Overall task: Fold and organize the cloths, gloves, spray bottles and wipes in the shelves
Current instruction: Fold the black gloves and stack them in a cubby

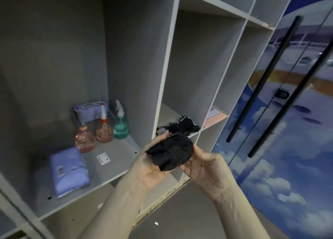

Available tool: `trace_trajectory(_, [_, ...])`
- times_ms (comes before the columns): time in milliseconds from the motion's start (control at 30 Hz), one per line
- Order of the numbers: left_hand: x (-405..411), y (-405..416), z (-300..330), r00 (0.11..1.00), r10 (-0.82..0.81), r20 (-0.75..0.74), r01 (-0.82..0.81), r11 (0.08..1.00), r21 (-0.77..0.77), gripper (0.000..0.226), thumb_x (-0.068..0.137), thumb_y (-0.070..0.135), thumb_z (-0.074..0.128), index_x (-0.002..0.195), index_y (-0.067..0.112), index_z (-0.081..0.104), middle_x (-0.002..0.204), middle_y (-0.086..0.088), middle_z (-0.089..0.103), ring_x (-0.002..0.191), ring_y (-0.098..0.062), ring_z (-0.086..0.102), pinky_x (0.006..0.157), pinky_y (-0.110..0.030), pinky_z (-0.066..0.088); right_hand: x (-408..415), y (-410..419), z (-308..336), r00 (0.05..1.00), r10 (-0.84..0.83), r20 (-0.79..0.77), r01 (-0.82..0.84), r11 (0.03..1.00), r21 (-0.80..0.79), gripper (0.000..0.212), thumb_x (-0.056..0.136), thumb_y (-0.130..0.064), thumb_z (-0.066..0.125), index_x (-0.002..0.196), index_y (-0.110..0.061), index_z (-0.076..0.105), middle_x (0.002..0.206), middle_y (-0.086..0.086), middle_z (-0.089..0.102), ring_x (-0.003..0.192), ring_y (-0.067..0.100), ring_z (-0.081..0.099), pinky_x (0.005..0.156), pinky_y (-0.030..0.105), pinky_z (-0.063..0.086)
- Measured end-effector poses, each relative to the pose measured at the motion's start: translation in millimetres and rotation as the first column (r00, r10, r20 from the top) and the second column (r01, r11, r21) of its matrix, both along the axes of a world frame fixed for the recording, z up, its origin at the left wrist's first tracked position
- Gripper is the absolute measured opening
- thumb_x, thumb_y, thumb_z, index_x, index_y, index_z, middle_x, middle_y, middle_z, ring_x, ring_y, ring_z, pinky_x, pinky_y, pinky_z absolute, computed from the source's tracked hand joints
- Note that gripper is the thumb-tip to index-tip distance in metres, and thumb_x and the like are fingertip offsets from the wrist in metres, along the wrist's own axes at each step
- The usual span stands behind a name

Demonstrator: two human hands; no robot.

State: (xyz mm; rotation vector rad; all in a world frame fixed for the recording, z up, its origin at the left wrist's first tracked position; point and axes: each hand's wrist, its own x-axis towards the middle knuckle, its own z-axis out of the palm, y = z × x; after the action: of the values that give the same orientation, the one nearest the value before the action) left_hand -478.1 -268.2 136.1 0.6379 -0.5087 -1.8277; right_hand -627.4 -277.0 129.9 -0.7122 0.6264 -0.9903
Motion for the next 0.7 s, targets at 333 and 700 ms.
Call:
trace_trajectory(333, [-93.4, -64.9, -6.1, 0.990, -0.107, 0.096, 0.106, 0.994, 0.016, 0.042, 0.089, 0.021, 0.048, 0.061, 0.003, 0.074, 0.062, -0.011, 0.067, 0.054, -0.017, 0.066, 0.064, -0.025, 0.050, -94.1, -43.3, 1.9, 0.951, -0.051, -0.305, 0.026, 0.996, -0.086, 0.069, 0.039, -0.054, 0.088, 0.094, -0.013, 0.077, 0.102, 0.010, 0.073, 0.094, 0.023, 0.068, 0.087, 0.039, 0.049])
trace_trajectory(700, [-158.1, -179.7, 2.2, 0.882, -0.071, 0.465, 0.142, 0.983, -0.118, 0.069, 0.082, 0.072, 0.035, 0.103, 0.019, 0.073, 0.098, -0.008, 0.075, 0.088, -0.019, 0.072, 0.078, -0.034, 0.053, -168.6, -151.8, -0.3, 0.900, -0.398, -0.178, 0.411, 0.911, 0.038, 0.043, 0.065, -0.021, 0.068, 0.104, -0.004, 0.069, 0.121, 0.020, 0.065, 0.113, 0.034, 0.058, 0.087, 0.038, 0.047])
